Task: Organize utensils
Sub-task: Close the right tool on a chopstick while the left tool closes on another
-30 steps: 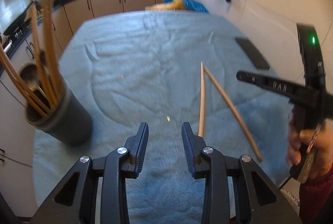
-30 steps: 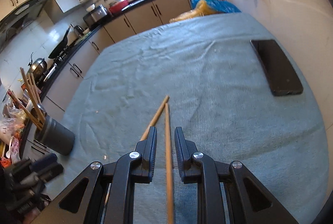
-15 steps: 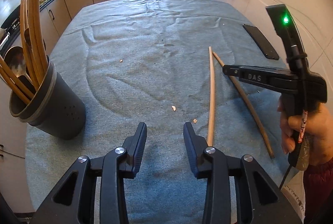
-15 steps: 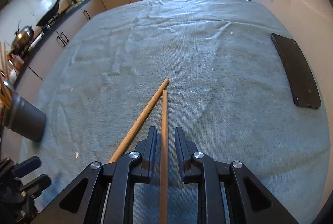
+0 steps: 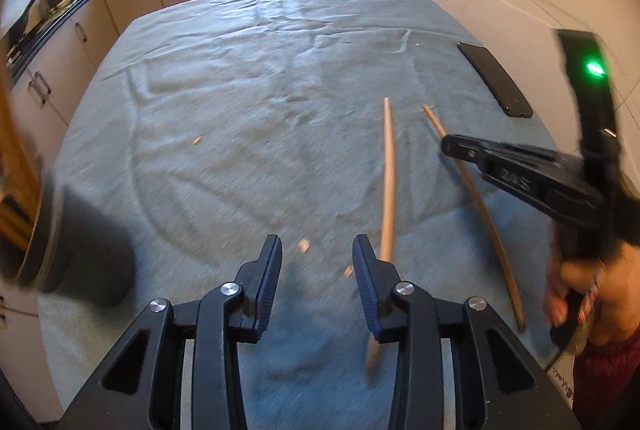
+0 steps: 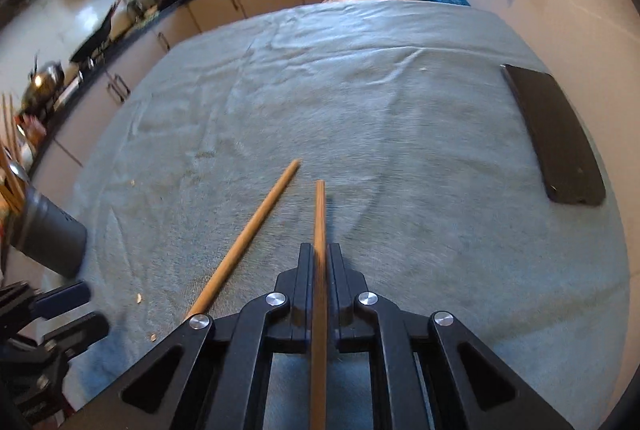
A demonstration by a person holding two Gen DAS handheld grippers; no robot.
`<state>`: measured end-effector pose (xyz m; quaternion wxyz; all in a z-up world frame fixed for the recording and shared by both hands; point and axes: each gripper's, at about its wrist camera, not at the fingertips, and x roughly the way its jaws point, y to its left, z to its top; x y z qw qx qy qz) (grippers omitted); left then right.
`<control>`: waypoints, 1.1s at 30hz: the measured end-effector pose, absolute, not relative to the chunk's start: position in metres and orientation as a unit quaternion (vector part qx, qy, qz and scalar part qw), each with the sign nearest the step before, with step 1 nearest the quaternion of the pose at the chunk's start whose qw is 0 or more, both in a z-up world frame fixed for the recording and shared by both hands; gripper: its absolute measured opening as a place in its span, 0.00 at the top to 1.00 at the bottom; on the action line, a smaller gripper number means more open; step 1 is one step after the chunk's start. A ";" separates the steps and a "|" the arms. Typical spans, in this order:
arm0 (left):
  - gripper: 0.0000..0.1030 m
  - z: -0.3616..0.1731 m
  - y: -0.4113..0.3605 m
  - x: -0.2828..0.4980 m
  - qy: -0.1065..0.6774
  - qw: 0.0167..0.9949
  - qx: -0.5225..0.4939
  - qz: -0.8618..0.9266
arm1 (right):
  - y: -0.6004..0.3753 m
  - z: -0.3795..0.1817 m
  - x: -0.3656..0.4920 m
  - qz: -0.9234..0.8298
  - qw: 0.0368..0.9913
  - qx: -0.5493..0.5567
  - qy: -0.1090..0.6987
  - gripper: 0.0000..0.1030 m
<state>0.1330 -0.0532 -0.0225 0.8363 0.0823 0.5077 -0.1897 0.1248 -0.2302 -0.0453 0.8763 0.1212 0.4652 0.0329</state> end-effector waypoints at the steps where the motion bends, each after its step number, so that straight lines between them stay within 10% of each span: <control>1: 0.66 -0.023 -0.060 0.137 0.508 0.835 0.085 -0.192 | -0.236 -0.042 0.119 0.033 0.879 0.131 0.457 0.93; 25: 0.65 -0.060 -0.174 0.224 0.536 0.816 0.138 -0.165 | -0.299 -0.023 0.068 0.053 0.888 0.225 0.397 0.93; 33: 0.94 -0.057 -0.179 0.203 0.511 0.828 0.157 -0.169 | -0.299 -0.021 0.065 0.052 0.890 0.229 0.391 0.93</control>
